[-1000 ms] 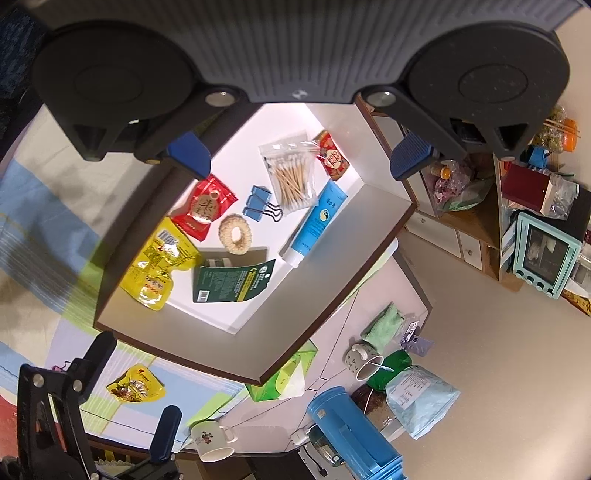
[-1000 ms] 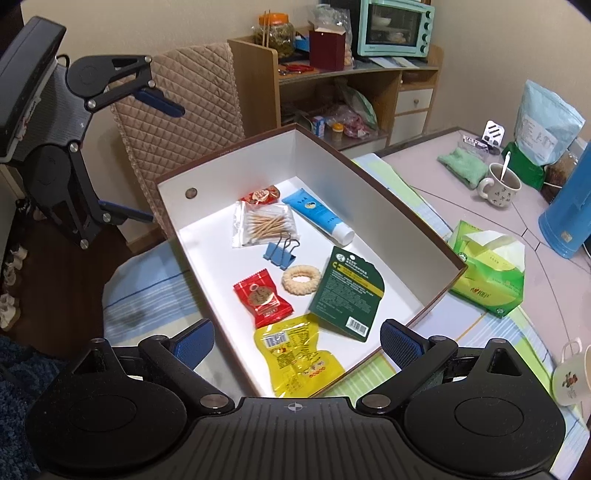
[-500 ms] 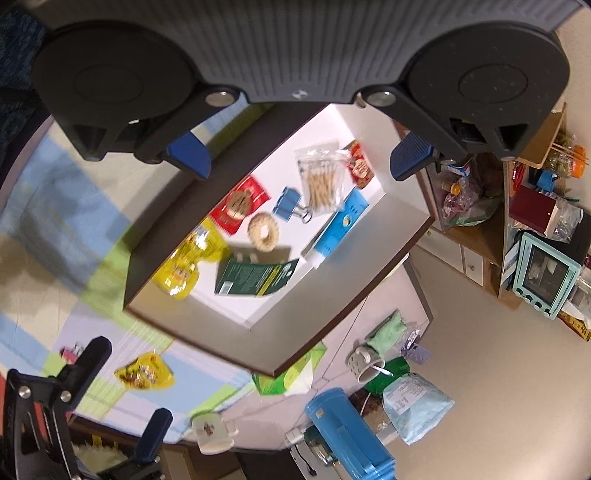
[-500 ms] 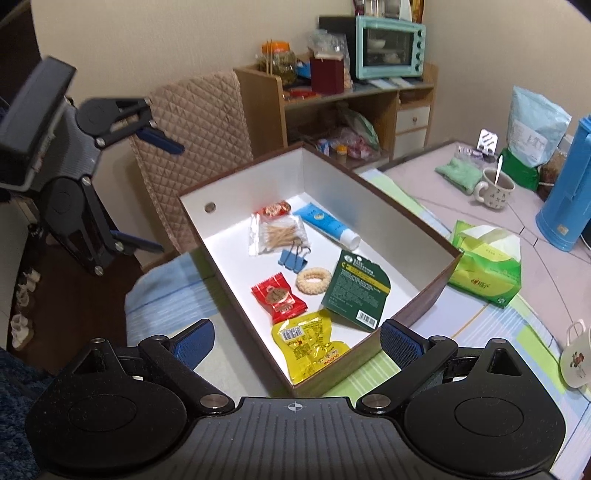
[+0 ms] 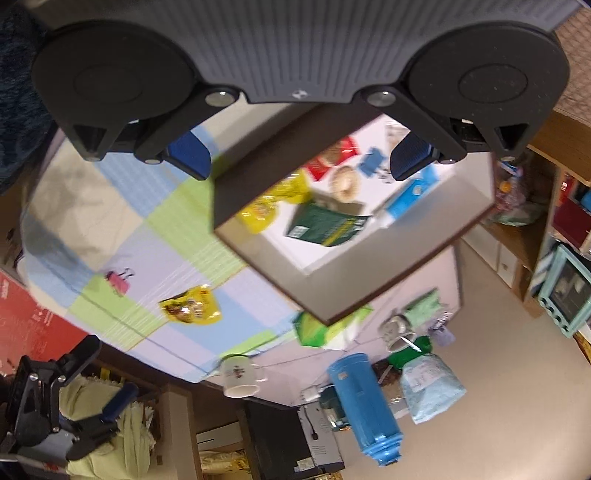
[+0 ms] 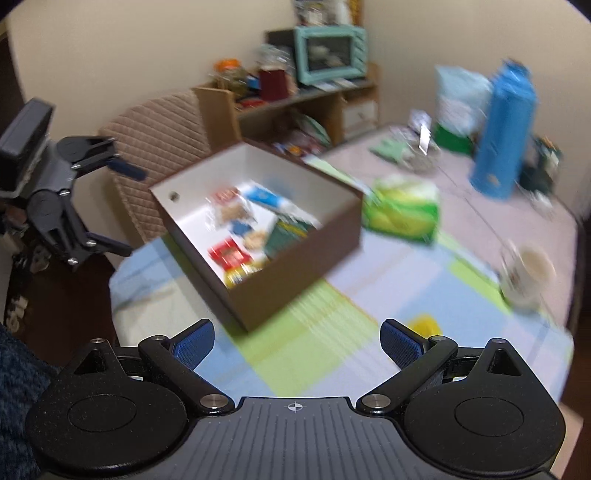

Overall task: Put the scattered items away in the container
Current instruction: 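Move both open tools toward the yellow snack packet and pink binder clip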

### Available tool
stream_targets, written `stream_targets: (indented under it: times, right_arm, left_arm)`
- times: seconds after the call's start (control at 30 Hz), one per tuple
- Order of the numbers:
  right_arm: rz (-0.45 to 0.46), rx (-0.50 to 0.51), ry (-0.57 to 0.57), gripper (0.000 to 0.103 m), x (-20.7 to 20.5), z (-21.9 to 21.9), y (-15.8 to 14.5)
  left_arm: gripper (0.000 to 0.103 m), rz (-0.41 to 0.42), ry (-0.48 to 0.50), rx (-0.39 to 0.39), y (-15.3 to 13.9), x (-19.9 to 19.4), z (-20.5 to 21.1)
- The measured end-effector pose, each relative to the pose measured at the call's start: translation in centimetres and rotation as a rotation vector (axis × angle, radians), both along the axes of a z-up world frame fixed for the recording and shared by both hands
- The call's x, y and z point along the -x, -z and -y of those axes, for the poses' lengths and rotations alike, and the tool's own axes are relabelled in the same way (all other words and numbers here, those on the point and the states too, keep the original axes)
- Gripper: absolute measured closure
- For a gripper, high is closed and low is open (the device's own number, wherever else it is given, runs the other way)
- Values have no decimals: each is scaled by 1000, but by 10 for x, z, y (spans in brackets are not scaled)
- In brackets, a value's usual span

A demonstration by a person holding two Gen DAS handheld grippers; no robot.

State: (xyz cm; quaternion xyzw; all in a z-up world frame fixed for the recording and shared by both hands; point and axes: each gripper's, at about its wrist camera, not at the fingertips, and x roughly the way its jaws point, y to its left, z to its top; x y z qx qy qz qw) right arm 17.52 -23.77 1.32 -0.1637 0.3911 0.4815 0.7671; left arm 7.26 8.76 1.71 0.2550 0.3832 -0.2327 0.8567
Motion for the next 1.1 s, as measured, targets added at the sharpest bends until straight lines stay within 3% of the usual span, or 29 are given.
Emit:
stream_targets:
  times: [0.43, 0.77, 1.1]
  right_arm:
    - [-154, 77, 213, 4, -5, 98, 44]
    - [-162, 88, 275, 4, -26, 137, 59]
    - [-157, 104, 254, 4, -51, 148, 69]
  left_arm:
    - [1, -77, 10, 163, 26, 14, 93]
    - [1, -108, -9, 196, 44, 10, 147]
    - [2, -140, -52, 192, 56, -11, 171]
